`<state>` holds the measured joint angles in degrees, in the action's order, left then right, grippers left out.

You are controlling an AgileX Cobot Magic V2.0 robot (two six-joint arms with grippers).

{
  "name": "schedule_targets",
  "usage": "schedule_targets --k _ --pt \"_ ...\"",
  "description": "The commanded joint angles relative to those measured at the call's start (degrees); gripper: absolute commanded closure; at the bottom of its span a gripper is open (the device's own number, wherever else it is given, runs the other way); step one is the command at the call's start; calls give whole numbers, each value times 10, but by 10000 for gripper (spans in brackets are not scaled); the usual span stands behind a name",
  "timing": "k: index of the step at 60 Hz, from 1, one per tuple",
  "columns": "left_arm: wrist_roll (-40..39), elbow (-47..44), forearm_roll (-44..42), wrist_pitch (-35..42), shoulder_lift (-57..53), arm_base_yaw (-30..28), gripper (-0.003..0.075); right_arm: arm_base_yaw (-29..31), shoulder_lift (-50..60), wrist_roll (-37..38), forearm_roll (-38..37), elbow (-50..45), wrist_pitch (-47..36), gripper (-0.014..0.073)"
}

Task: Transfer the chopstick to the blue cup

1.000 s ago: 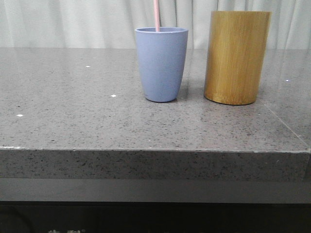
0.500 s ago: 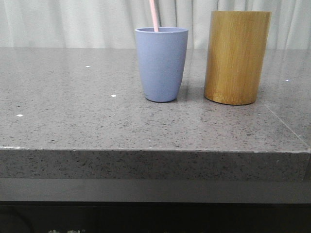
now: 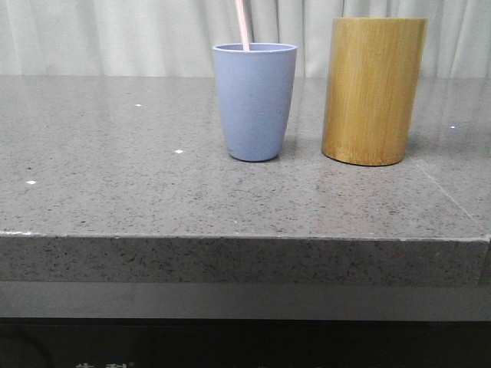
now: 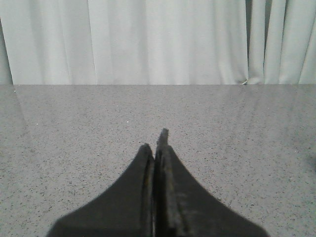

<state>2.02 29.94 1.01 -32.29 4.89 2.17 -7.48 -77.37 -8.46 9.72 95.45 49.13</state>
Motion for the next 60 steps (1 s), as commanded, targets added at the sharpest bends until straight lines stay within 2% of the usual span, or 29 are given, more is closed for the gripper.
schedule_targets --k 1,13,28,40,51,60 --pt "-1 13 5 49 9 -1 739 35 59 -2 2 -18 -22 694" --pt "-1 13 5 49 9 -1 739 47 188 -2 -3 -178 -90 694" --pt "-1 13 5 49 9 -1 739 47 397 -2 -2 -447 -211 694" --pt "-1 13 5 49 9 -1 739 47 564 -2 -2 -614 -293 694" --pt "-1 13 5 49 9 -1 739 47 698 -2 -2 -703 -316 694" --pt "-1 13 5 49 9 -1 739 47 740 -2 -2 -720 -318 694"
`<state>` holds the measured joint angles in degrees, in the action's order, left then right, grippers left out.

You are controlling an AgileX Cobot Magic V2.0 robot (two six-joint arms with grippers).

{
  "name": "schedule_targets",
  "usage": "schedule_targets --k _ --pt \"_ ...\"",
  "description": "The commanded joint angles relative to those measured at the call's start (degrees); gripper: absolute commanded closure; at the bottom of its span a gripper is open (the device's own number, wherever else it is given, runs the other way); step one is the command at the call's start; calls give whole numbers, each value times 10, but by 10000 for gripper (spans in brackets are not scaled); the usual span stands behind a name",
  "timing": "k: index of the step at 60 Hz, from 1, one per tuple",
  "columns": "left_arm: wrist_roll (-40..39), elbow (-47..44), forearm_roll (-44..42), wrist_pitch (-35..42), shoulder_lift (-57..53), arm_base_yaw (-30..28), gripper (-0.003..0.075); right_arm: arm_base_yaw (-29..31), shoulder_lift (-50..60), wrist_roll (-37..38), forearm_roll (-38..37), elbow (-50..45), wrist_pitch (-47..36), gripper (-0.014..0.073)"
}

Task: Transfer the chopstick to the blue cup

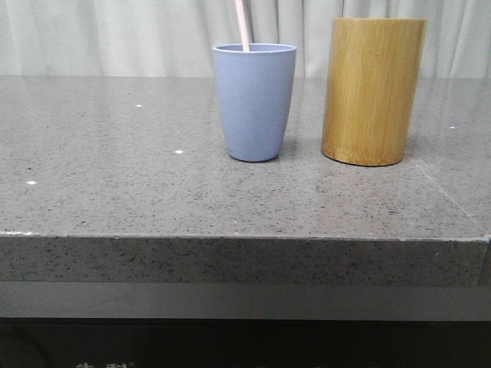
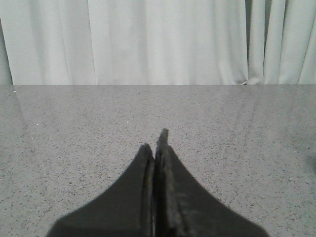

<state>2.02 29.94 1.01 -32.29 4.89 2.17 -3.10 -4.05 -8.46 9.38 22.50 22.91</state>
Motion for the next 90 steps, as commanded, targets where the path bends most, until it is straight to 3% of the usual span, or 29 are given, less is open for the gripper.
schedule_targets --k 1,56,71,90 --pt "-1 13 5 49 9 -1 739 3 9 -2 2 9 -57 694" --pt "-1 12 5 51 9 -1 739 3 10 -2 2 9 -57 694" --pt "-1 -81 8 81 -64 -4 739 3 10 -2 2 9 -57 694" --pt "-1 -237 18 237 -65 -4 739 3 9 -2 2 9 -56 694"
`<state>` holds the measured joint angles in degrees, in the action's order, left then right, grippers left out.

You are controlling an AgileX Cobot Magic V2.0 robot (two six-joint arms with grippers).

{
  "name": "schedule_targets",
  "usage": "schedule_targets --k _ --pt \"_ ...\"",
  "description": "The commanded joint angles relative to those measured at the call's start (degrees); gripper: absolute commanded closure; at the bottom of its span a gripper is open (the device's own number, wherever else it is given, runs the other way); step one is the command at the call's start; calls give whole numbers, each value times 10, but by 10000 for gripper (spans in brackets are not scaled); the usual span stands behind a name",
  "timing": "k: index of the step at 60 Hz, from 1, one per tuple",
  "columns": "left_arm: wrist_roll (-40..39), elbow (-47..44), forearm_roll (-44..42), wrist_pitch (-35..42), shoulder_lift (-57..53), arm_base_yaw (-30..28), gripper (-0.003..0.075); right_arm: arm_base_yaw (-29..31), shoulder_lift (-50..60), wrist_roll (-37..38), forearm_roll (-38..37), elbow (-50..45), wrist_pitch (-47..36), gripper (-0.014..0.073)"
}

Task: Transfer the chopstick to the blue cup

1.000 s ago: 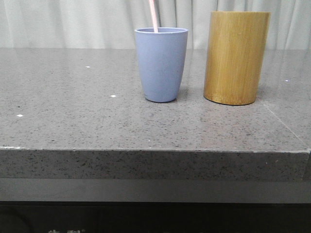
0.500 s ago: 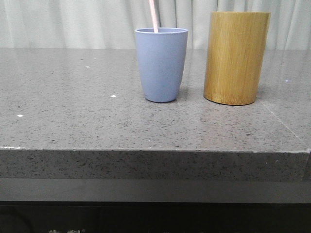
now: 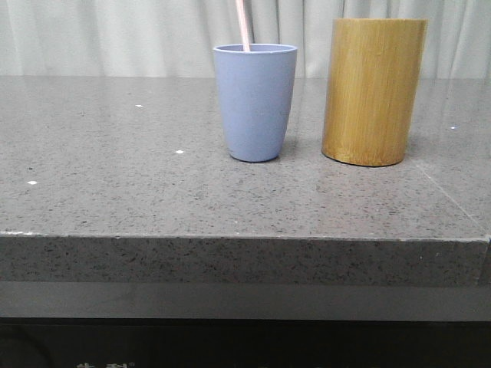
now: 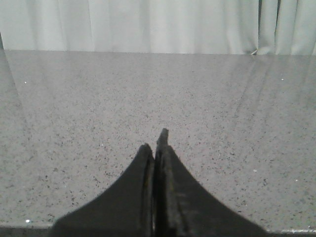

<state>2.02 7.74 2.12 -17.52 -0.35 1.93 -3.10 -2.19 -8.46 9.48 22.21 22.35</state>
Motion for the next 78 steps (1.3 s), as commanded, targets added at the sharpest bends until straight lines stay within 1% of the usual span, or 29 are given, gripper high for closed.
schedule_targets --k 1,9,13,71,78 --pt "-1 -22 7 98 -13 -2 739 3 -9 -2 1 12 -50 694" --pt "-1 -83 7 168 -13 -2 739 3 -9 -2 1 12 -50 694" --pt "-1 -81 7 142 -13 -2 739 3 -9 -2 1 12 -50 694" --pt "-1 -83 7 141 -13 -2 739 3 -9 -2 0 12 -50 694" --pt "-1 -83 7 141 -13 -2 739 3 -9 -2 -1 -19 -63 694"
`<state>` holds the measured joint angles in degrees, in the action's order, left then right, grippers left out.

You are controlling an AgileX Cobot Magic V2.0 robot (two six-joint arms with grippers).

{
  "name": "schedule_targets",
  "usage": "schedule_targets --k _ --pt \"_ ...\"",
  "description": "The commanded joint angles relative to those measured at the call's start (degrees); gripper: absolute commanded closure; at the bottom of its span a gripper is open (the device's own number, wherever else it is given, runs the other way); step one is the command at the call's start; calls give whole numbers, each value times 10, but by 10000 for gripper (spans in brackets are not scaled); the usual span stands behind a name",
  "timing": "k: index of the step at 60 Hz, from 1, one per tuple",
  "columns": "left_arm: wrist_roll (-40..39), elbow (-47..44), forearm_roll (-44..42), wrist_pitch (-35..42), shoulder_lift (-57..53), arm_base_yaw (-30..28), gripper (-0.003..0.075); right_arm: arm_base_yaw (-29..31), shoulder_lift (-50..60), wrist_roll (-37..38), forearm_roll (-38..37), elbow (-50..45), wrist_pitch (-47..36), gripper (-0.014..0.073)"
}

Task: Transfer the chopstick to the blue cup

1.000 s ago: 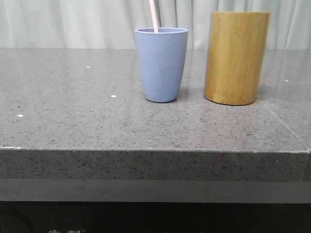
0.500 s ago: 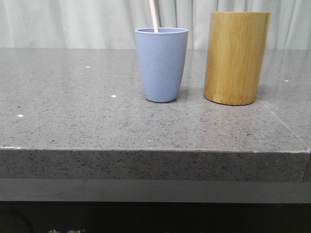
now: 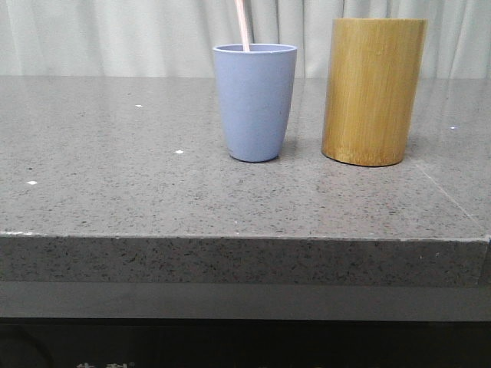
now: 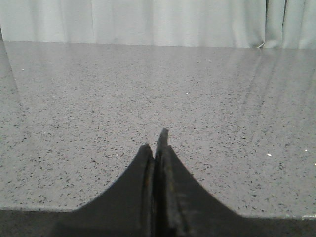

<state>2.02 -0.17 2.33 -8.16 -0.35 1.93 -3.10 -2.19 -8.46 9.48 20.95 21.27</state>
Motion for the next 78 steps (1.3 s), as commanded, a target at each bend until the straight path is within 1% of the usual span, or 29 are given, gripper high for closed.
schedule_targets --k 1,13,21,26,78 --pt "-1 -4 5 48 -13 -2 739 3 -9 -2 -1 -14 -55 694" --pt "-1 -4 5 48 -13 -2 739 3 -8 -2 -8 -154 -131 694" --pt "-1 -4 5 48 -13 -2 739 3 11 -2 -8 -222 -171 694" --pt "-1 -4 5 48 -13 -2 739 3 34 -2 -8 -222 -147 694" --pt "-1 -4 5 48 -13 -2 739 3 40 -2 -8 -222 -147 694"
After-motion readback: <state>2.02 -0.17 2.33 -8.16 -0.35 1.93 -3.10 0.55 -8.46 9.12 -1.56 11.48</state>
